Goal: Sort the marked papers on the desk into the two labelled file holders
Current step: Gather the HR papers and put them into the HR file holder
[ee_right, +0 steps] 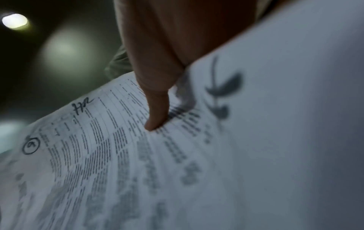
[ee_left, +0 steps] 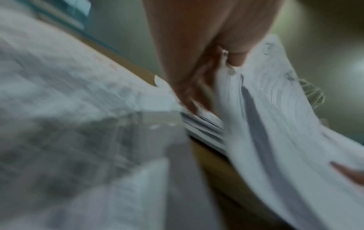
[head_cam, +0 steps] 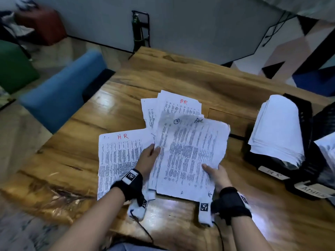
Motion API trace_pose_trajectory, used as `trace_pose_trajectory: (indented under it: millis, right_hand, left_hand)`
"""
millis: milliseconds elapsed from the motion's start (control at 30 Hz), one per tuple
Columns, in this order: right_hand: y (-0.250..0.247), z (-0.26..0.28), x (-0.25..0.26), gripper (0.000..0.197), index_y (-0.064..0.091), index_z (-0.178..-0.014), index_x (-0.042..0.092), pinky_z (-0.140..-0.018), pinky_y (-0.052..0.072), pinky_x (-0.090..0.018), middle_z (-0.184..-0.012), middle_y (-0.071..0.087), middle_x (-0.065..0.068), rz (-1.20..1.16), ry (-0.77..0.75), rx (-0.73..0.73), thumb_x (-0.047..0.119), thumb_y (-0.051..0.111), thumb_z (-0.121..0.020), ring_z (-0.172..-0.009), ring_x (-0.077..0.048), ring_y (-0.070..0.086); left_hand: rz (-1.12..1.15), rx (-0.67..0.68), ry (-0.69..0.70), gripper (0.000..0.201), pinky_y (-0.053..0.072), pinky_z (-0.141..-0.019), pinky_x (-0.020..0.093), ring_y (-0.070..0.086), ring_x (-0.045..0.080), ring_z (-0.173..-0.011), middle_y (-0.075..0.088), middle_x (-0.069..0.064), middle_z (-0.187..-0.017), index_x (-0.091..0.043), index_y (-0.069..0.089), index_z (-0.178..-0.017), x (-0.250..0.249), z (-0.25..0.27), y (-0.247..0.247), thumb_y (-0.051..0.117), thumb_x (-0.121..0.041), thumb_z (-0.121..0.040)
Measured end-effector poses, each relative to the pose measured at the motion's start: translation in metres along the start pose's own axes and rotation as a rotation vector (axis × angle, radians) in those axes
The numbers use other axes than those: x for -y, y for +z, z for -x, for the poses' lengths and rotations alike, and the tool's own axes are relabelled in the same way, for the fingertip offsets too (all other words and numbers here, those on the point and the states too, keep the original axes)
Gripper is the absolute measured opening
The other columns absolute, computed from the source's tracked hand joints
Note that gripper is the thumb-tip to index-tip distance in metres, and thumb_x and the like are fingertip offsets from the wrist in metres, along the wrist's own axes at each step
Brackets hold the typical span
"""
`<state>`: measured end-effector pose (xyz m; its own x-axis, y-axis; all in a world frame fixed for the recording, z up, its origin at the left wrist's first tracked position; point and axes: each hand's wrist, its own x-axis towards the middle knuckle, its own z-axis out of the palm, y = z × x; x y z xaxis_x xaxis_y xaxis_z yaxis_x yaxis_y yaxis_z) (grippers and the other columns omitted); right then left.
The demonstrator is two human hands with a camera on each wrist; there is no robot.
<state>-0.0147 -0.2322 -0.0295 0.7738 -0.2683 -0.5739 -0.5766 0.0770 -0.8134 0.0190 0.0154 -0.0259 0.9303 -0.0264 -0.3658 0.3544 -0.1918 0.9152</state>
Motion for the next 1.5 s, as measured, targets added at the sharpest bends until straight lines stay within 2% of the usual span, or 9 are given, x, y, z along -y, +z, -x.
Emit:
trace_pose_trajectory:
  millis: [167,433,600,767,867,1067,1233,1433,1500]
  right_hand:
    - [0.068,0.001,0.006,0.054,0.049,-0.123,-0.004,-0.100,0.045,-0.048,-0.123,0.060,-0.019,0.299,-0.023,0.144,0.023,0.067,-0.081,-0.109,-0.031,0.059]
    - [0.156,0.033,-0.003,0.063,0.027,-0.137,0.004,-0.098,0.045,-0.038,-0.136,0.046,-0.015,0.403,-0.093,0.252,0.011,0.062,-0.085,-0.122,-0.032,0.049]
    - [0.129,0.035,0.027,0.008,0.058,-0.090,0.007,-0.059,0.045,-0.025,-0.070,0.059,-0.001,0.365,-0.229,0.298,0.003,0.061,-0.083,-0.054,-0.008,0.058]
    - [0.078,0.043,0.084,0.033,0.059,-0.104,-0.004,-0.079,0.056,-0.034,-0.100,0.070,-0.017,0.149,-0.429,0.192,0.007,0.072,-0.076,-0.080,-0.017,0.068]
    - [0.056,0.063,0.101,0.035,0.060,-0.106,0.013,-0.074,0.052,-0.011,-0.094,0.069,0.009,0.101,-0.548,0.278,-0.004,0.068,-0.076,-0.083,0.004,0.067]
    - [0.051,0.067,0.071,0.030,0.059,-0.101,0.024,-0.079,0.048,-0.010,-0.102,0.065,0.009,0.080,-0.471,0.223,0.001,0.063,-0.082,-0.088,0.003,0.064]
    - [0.016,0.072,0.088,0.017,0.058,-0.099,-0.001,-0.081,0.046,-0.037,-0.094,0.056,-0.007,0.177,-0.518,-0.011,0.013,0.057,-0.090,-0.089,-0.015,0.052]
    - [-0.109,0.087,0.159,0.014,0.054,-0.084,0.008,-0.066,0.034,-0.033,-0.072,0.051,-0.013,0.116,-0.770,-0.666,0.020,0.051,-0.089,-0.073,-0.021,0.047]
    - [-0.145,0.090,0.178,0.022,0.060,-0.103,0.003,-0.073,0.038,-0.034,-0.093,0.062,-0.026,0.079,-0.795,-0.847,0.014,0.046,-0.090,-0.088,-0.030,0.059]
  left_hand:
    - [-0.406,-0.700,-0.396,0.061,0.021,-0.110,0.051,0.022,0.041,-0.135,0.024,0.024,-0.148,-0.002,0.029,-0.138,0.036,-0.008,-0.083,0.048,-0.038,-0.092]
    - [-0.108,-0.308,-0.230,0.031,0.047,-0.088,0.035,0.062,0.034,-0.104,0.065,0.021,-0.112,0.006,0.059,-0.114,0.047,0.002,-0.090,0.055,-0.013,-0.090]
    - [0.136,-0.287,-0.081,0.037,0.048,-0.086,0.033,0.061,0.027,-0.105,0.062,0.017,-0.118,0.007,0.053,-0.118,0.011,0.022,-0.083,0.059,-0.014,-0.088]
    - [0.220,-0.177,0.108,0.004,0.047,-0.058,0.004,0.061,0.013,-0.078,0.067,-0.013,-0.065,-0.007,0.064,-0.083,-0.066,0.040,-0.075,0.063,-0.011,-0.085]
    - [0.328,-0.071,0.265,0.032,0.052,-0.069,0.007,0.067,-0.002,-0.077,0.074,-0.019,-0.075,-0.017,0.062,-0.096,-0.083,0.040,-0.067,0.066,0.007,-0.076]
    - [0.247,0.044,0.241,0.029,0.054,-0.081,0.015,0.065,-0.009,-0.080,0.073,-0.021,-0.076,-0.012,0.058,-0.102,-0.074,0.026,-0.039,0.065,0.001,-0.077]
    - [0.113,-0.008,0.342,0.031,0.050,-0.082,0.016,0.067,0.002,-0.095,0.071,0.011,-0.107,0.011,0.053,-0.117,-0.108,0.006,0.001,0.054,-0.003,-0.090]
    - [-0.140,0.063,0.435,0.054,0.032,-0.102,0.028,0.043,0.021,-0.129,0.047,0.015,-0.136,-0.004,0.035,-0.135,-0.137,-0.022,0.100,0.059,-0.010,-0.088]
    - [-0.292,0.210,0.381,0.064,0.033,-0.106,0.031,0.039,0.026,-0.133,0.041,0.016,-0.142,-0.004,0.029,-0.139,-0.135,-0.027,0.141,0.062,-0.019,-0.086]
